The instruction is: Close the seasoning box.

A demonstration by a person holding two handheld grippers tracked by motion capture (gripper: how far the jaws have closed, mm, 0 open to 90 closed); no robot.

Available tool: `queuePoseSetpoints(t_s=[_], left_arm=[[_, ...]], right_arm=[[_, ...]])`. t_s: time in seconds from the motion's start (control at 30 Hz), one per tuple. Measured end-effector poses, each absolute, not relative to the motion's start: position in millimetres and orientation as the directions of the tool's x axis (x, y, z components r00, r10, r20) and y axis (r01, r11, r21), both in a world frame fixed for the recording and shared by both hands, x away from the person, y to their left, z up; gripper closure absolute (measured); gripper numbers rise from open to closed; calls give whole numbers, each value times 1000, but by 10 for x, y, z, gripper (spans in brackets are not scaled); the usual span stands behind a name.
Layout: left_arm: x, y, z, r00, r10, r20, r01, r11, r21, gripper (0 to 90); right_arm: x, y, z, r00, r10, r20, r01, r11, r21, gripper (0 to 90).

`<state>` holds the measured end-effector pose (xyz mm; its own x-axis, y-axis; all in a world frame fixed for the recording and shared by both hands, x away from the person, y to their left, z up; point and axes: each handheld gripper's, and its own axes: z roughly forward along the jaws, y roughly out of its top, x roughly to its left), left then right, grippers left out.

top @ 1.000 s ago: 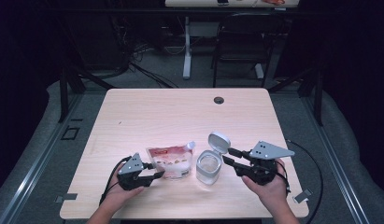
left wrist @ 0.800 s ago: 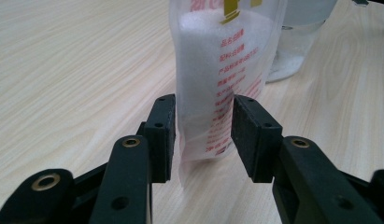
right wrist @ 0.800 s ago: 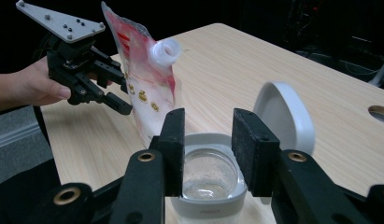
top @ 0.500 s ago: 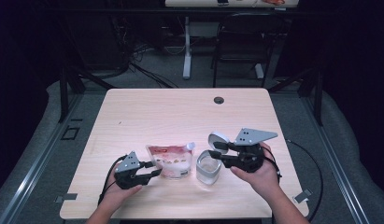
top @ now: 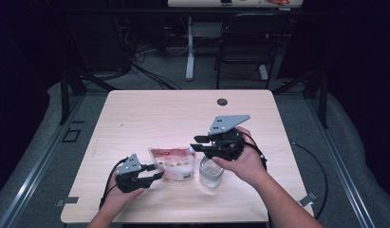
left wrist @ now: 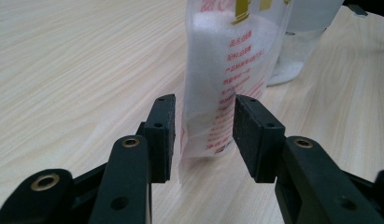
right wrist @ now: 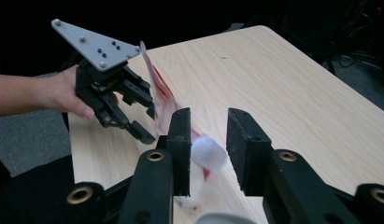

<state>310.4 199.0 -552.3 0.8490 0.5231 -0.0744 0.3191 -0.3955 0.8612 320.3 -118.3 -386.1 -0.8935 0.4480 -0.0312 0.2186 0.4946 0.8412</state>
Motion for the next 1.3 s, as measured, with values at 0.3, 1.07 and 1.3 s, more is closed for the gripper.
queuePoseSetpoints(t_s=[0.3,1.07,1.3], left_arm=[[3103,1998,-5518,847,526,-74,321,-395,861,594],[3104,1998,-5527,847,523,-96,336,-386,859,585],[3105,1998,-5531,848,521,-98,336,-386,859,585]], right_arm=[[3273,-890,-3856,-916,401,-33,195,514,835,727],[3303,-356,-3873,-943,328,-48,156,568,808,736],[3325,-187,-3909,-950,310,-48,152,588,795,747]])
